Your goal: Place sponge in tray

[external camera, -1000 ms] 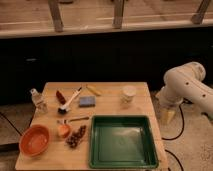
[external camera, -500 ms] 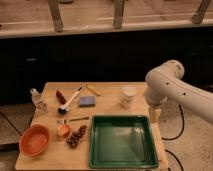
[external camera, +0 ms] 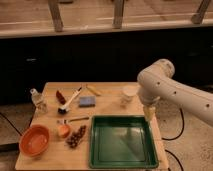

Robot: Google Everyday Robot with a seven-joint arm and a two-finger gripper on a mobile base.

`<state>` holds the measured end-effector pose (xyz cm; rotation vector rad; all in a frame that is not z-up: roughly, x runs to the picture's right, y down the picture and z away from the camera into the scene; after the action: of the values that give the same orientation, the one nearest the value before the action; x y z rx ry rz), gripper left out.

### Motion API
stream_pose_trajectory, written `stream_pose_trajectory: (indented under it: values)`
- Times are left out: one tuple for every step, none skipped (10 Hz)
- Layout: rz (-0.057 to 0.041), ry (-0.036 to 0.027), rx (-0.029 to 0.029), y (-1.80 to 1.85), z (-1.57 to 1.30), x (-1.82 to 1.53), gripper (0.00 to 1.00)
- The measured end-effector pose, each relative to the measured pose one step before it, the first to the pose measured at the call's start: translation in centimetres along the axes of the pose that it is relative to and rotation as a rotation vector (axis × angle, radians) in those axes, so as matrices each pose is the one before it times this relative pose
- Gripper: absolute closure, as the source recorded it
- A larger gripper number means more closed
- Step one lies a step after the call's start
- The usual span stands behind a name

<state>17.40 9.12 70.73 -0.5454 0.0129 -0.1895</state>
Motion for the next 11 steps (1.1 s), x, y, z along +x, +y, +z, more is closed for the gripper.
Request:
stream_pose_trajectory:
  values:
    - [-0.02556,-0.00139,0.00309,-0.546,0.128,-1.390,0.20]
    - [-0.01820,0.00000,0.00200,-0.424,0.174,-0.847,0.20]
    - [-0.01842,-0.00426,0.00085,-0.372,0.191,-0.423,0.20]
    - [-0.00931,-0.00725,0.00248,-0.268,0.209,-0.118,0.20]
    - [-0.01159,-0.00878,0.00355,-0.456,0.218,-0.243,0.20]
    - [-0.01965,-0.00654,0.00384,-0.656,0.266,-0.793,0.20]
    - [-0.01189,-0.00305,0.00297,-0.443,0.161,-0.607,0.20]
    - [-0.01298,-0.00239,0.00201,-0.480,0.189,-0.550,0.20]
    - [-0.02045,-0.00578,0.00356,-0.650,0.235,-0.728,0.20]
    - [-0.00825,-0.00316,0.00138,-0.245,0.184,-0.028,0.20]
    - [-0.00915,-0.00181,0.00360,-0.337,0.156,-0.178,0.20]
